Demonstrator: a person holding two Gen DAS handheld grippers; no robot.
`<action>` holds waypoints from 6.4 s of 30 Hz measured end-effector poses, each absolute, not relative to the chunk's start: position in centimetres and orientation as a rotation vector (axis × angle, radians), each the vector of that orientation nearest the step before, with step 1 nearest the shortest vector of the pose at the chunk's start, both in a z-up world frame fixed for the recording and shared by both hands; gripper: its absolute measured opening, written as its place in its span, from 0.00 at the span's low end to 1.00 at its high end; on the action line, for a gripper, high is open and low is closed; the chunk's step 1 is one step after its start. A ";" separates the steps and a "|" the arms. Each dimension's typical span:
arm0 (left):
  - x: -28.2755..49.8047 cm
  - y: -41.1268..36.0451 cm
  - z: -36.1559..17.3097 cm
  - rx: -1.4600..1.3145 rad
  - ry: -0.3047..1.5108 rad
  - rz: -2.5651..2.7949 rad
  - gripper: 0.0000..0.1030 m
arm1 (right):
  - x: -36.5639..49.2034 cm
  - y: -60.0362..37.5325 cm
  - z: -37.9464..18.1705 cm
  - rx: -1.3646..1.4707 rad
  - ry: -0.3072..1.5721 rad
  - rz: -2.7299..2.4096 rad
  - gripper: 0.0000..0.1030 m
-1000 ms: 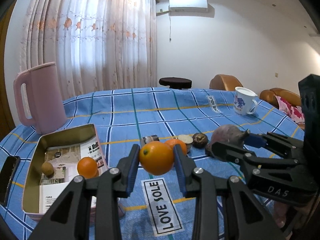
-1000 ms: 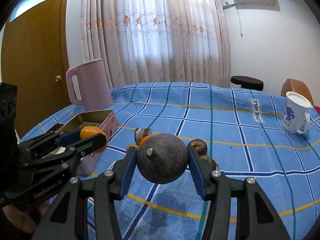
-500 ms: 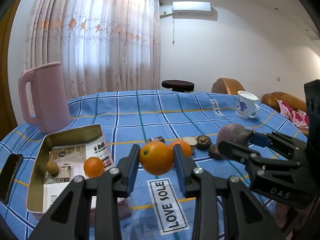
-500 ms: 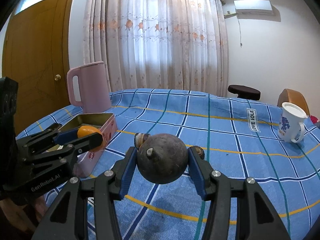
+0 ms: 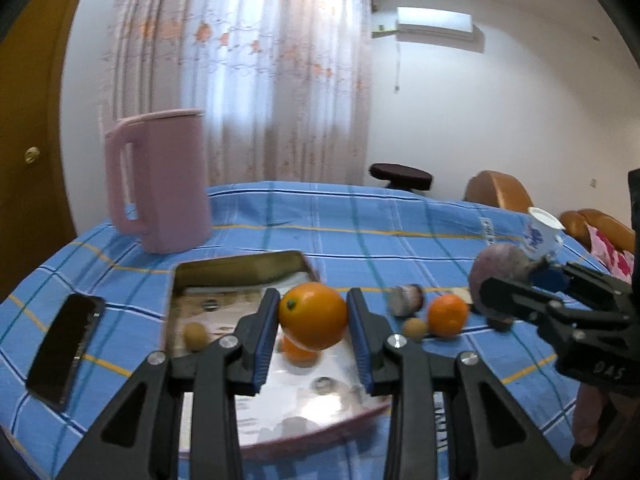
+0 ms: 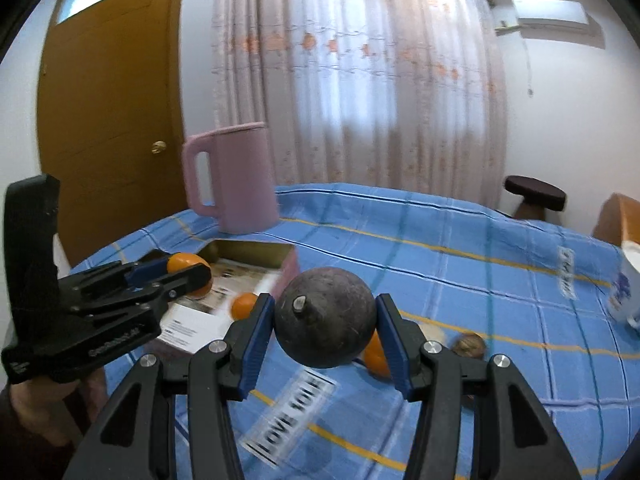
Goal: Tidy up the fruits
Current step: 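Carry the orange and purple fruit over the tin box with both tools, then open both tools to drop the orange and purple fruit into the box, then grasp the brown round fruit with the right tool while the left tool grasps the large orange, then lift the large orange and brown fruit off the table with both tools, then carry the large orange and brown fruit over the tin box with both tools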
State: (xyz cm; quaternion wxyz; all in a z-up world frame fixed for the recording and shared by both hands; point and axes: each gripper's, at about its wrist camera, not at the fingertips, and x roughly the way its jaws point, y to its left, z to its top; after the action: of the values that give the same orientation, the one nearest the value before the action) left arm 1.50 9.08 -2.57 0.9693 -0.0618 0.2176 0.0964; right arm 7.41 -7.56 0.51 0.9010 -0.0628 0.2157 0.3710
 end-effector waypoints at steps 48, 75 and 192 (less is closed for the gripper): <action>2.5 9.2 -3.2 -0.096 0.493 0.225 0.89 | 10.2 -10.6 -2.3 -0.213 0.541 0.620 0.65; 12.0 -2.3 -6.0 0.074 0.667 -0.051 0.75 | 17.6 -14.5 -7.3 -0.150 0.859 0.495 0.44; 6.1 4.3 -3.1 -0.059 0.422 0.116 0.47 | 10.9 -11.9 -1.6 -0.091 0.450 0.688 0.44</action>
State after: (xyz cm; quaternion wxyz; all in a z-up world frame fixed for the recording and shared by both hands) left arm 6.11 4.31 -3.08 0.9758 -0.0290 0.2091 0.0575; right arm 10.87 -11.95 -1.57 0.9157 -0.0443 0.2186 0.3343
